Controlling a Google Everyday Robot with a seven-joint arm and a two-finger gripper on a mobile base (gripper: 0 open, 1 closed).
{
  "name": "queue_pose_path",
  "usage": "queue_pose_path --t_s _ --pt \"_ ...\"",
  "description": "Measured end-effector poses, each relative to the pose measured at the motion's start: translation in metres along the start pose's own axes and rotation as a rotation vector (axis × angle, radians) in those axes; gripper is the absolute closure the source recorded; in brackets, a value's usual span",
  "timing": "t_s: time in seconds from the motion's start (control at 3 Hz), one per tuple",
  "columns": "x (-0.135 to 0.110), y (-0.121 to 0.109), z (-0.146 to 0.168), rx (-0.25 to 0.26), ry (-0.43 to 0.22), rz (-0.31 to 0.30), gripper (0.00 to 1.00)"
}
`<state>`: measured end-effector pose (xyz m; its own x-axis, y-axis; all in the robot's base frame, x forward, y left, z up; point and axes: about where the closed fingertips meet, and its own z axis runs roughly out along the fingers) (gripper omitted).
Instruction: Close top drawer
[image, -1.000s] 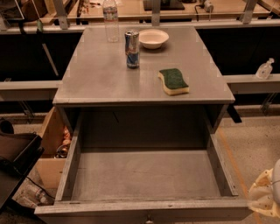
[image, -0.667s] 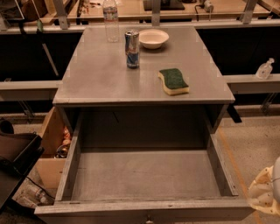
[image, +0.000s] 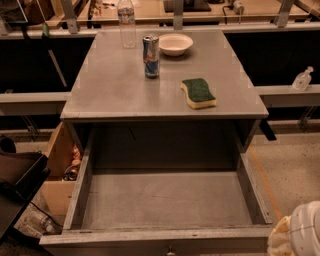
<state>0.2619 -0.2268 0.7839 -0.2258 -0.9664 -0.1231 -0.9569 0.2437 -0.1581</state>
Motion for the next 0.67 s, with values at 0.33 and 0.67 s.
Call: queue_pose_path --t_s 0.33,0.67 --pt "0.012 0.023 0.047 -0.021 -0.013 -0.020 1.00" --pt "0.015 0.033 0.075 -0.017 -0.038 -0.053 1.00"
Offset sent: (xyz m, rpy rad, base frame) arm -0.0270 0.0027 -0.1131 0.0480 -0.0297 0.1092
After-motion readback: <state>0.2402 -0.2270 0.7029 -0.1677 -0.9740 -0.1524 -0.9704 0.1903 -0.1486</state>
